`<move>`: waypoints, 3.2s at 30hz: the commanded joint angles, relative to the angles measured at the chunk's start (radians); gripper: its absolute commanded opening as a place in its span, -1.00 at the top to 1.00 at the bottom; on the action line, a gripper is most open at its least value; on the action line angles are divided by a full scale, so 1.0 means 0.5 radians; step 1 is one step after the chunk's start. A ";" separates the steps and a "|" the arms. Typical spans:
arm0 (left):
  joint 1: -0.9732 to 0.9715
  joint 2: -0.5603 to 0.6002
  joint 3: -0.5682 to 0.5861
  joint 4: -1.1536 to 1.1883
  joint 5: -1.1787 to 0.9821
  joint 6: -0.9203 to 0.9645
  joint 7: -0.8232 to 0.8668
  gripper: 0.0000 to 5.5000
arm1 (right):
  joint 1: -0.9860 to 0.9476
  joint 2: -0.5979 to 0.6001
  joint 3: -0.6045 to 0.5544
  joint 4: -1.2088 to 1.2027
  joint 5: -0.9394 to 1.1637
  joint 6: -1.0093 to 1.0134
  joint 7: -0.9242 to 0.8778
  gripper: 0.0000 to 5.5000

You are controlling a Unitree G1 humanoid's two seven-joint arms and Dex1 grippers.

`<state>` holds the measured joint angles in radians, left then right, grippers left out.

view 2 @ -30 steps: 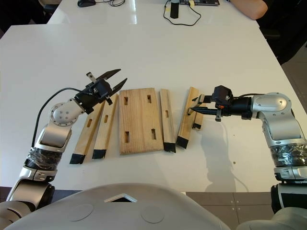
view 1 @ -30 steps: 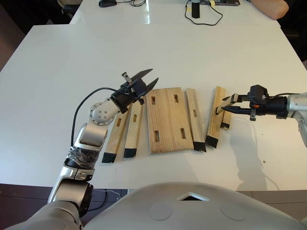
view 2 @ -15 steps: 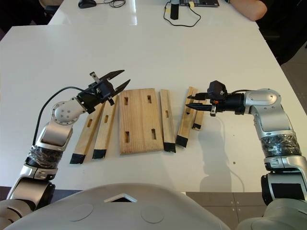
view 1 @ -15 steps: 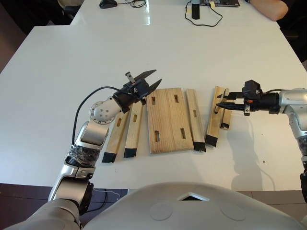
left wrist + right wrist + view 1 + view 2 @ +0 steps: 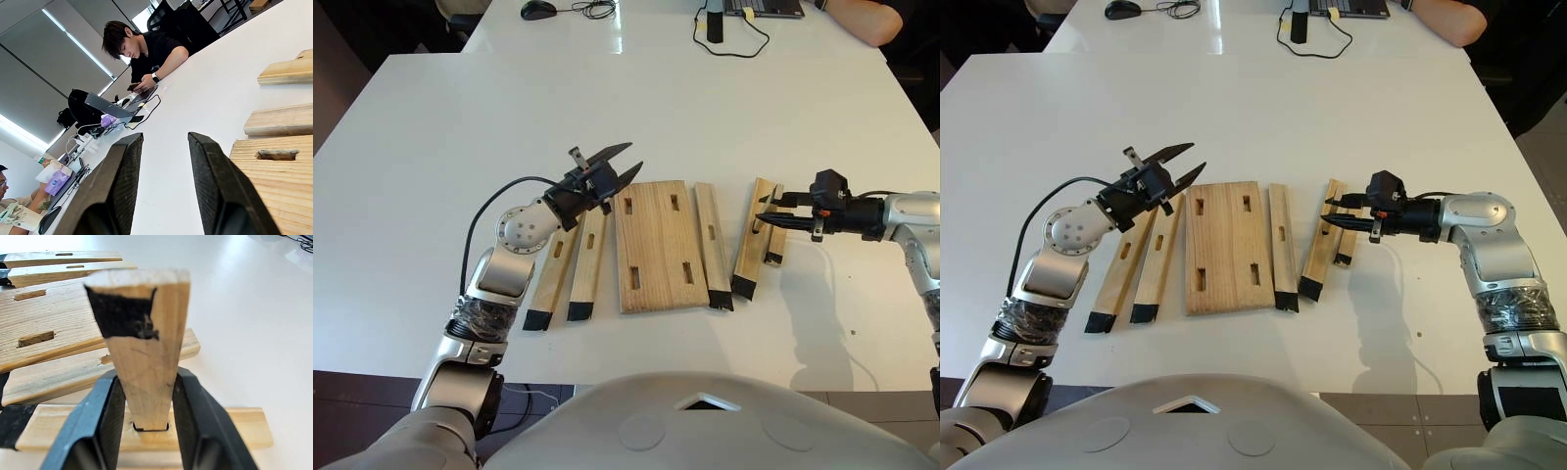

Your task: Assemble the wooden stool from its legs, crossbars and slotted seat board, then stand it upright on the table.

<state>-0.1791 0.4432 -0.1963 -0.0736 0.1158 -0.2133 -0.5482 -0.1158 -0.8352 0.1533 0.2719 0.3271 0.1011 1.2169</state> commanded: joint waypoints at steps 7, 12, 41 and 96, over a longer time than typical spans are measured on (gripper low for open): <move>0.007 0.011 -0.002 -0.001 0.033 0.005 0.024 0.38 | 0.102 0.055 -0.150 -0.062 -0.003 0.041 -0.134 0.06; 0.033 0.018 0.010 -0.010 0.038 0.007 0.042 0.38 | 0.303 -0.044 -0.483 -0.564 0.236 0.216 -0.162 0.06; 0.038 -0.006 0.004 -0.013 0.074 0.010 0.086 0.38 | -0.239 0.309 -0.675 -1.320 0.720 0.719 -0.854 0.06; 0.247 -0.090 0.027 -0.050 0.185 0.055 0.323 0.38 | 1.207 -0.111 -0.414 -1.117 -0.011 0.003 -0.403 0.06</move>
<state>-0.0647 0.3970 -0.1823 -0.0907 0.1967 -0.1994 -0.3921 0.4729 -0.8773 -0.0452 -0.2609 0.3146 0.0594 1.0062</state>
